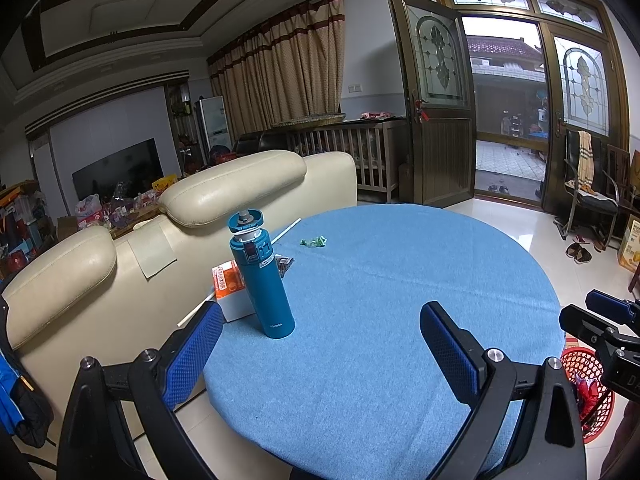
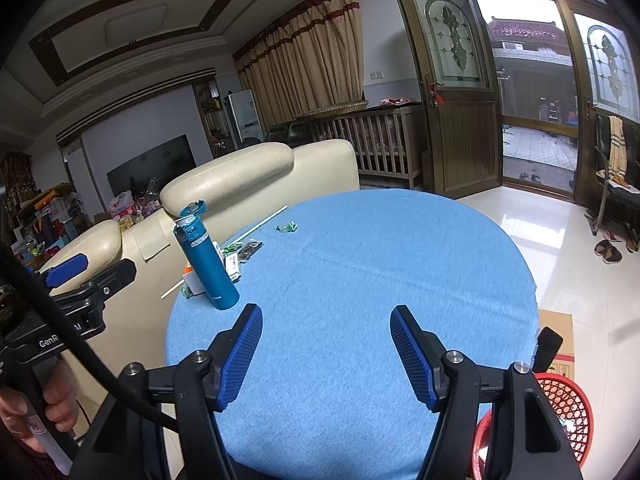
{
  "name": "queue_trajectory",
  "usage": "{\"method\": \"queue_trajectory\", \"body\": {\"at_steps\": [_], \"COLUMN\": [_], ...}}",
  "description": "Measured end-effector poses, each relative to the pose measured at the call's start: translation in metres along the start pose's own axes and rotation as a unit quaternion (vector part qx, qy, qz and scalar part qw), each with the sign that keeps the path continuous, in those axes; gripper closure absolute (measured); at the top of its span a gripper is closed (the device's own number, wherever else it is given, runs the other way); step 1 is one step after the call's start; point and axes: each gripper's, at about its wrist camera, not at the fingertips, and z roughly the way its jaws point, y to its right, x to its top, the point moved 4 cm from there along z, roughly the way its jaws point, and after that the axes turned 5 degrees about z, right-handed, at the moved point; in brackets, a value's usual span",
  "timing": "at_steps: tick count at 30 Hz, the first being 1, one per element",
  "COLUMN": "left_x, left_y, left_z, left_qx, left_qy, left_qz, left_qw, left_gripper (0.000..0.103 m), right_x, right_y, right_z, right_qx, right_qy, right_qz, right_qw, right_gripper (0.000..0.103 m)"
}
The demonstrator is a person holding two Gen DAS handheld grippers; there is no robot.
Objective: Collect trash
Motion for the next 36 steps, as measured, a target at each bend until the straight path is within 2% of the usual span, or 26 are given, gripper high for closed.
{"method": "queue_trajectory", "body": {"at_steps": [36], "left_x": [-0.0003], "left_y": [0.0009], "left_z": [0.0012], "left_qx": [-0.008], "left_qy": [-0.004], "left_qz": [0.005], "left_qw": [0.9999], "left_gripper": [0.004], "right_x": [-0.0028], "right_y": [-0.0052], "right_z": [0.0062], "right_qx": [-0.001], "right_qy": [-0.005], "right_qz": [-0.006], "right_qw": [1.0], "right_gripper": [0.033]}}
